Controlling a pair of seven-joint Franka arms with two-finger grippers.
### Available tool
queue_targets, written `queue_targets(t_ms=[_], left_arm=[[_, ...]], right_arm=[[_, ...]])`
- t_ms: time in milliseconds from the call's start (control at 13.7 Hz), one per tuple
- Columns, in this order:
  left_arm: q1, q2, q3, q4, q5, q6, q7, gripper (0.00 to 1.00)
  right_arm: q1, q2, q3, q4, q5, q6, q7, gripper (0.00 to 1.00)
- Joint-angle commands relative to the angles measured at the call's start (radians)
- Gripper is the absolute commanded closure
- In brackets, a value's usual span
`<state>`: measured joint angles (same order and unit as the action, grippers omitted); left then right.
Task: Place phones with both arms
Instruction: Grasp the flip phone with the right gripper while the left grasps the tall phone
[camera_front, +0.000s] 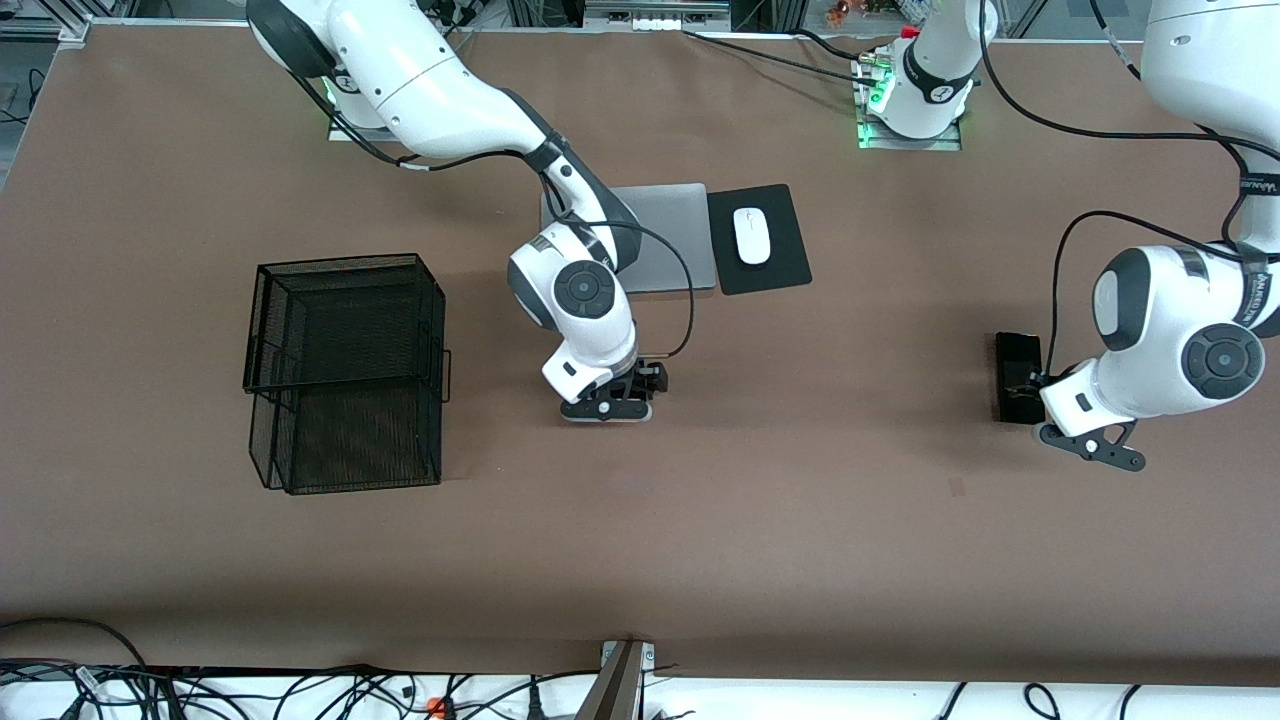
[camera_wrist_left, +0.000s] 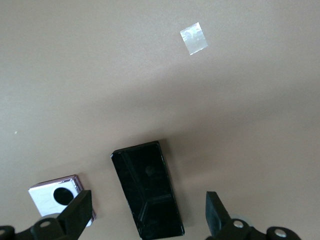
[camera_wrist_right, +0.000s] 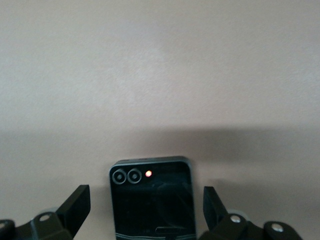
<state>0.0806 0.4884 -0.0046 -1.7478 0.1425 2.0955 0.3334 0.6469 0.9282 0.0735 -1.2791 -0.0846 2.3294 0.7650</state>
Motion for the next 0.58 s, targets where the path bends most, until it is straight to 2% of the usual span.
queue_targets(t_ms=[0,218,510], left_arm=[[0.033,-0.051,-0.017,-0.110,0.012,0.085,0.015,0.00],[0.080,-0.060,-0.018,-0.211,0.005,0.219,0.038,0.00],[0.111,-0.054,-0.018,-0.220,-0.032,0.225,0.038,0.00]], right_arm=[[0.022,0.006,-0.011,0.001,-0.026,0.002,0.011,0.00],[0.023,0.006,-0.011,-0.023,-0.062,0.002,0.011,0.00],[0.023,0.006,-0.011,-0.037,-0.067,0.004,0.013,0.00]])
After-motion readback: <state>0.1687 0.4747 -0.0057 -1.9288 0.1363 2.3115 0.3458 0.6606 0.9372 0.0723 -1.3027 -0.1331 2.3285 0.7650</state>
